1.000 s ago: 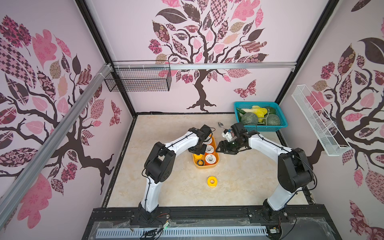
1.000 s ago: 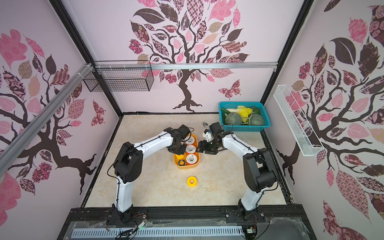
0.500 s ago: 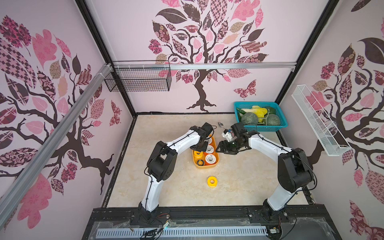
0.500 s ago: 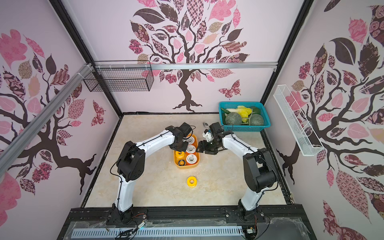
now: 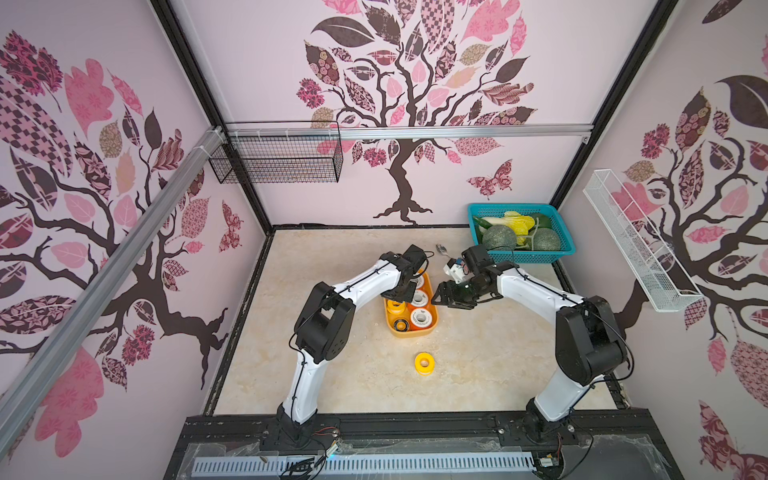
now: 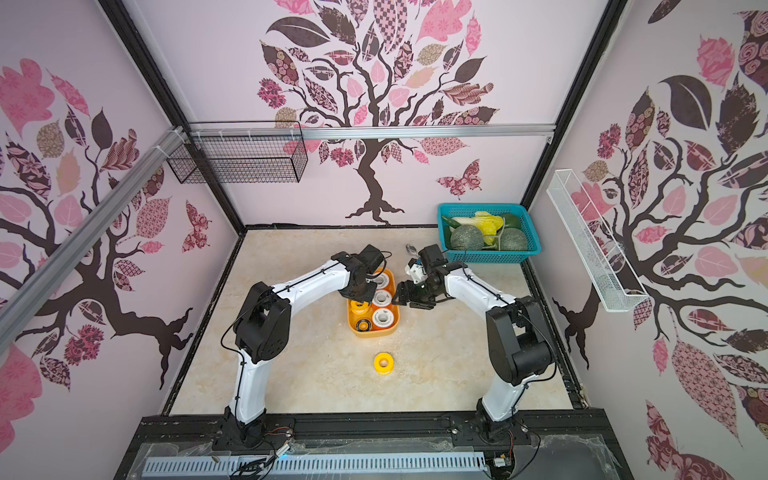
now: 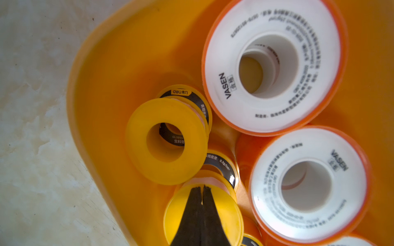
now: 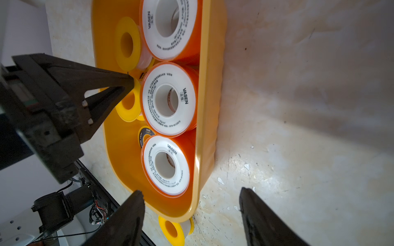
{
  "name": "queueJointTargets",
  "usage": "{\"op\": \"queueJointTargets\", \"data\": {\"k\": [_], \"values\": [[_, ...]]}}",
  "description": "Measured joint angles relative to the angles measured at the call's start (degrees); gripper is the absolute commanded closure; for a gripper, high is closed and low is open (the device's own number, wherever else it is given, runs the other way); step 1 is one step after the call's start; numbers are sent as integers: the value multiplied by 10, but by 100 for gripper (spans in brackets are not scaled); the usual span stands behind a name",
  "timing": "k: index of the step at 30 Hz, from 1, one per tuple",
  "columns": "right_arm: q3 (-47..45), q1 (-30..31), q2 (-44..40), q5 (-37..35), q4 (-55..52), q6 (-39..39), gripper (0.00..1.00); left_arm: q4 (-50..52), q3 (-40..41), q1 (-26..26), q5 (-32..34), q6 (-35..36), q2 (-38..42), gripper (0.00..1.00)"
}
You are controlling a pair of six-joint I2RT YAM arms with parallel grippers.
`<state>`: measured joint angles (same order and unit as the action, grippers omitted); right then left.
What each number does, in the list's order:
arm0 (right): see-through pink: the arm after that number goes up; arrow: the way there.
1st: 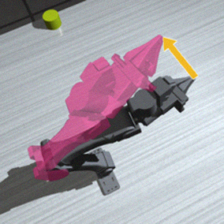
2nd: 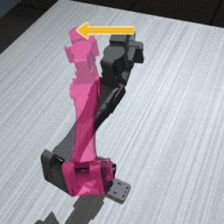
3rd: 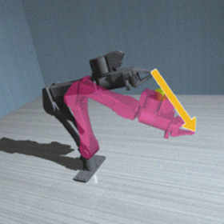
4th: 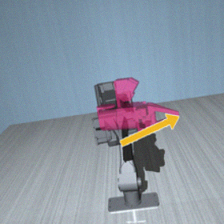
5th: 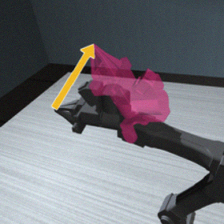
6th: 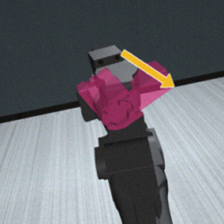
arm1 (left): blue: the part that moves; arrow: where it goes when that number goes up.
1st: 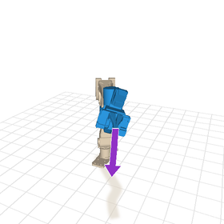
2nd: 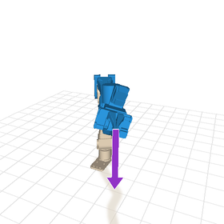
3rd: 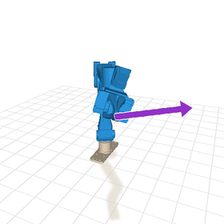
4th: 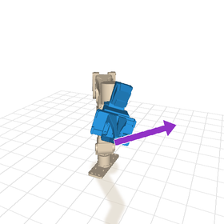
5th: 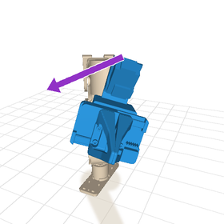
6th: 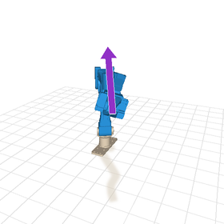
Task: Put the sealing tape into the storage box
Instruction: Adjust the sealing tape in the storage box.
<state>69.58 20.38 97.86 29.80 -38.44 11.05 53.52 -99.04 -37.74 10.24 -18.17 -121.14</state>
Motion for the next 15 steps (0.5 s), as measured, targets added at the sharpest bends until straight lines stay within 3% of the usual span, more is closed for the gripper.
{"op": "queueJointTargets", "data": {"k": [15], "values": [[0, 0, 0, 0, 0, 0, 25, -42, 38, 2, -12, 0, 34, 96]]}}
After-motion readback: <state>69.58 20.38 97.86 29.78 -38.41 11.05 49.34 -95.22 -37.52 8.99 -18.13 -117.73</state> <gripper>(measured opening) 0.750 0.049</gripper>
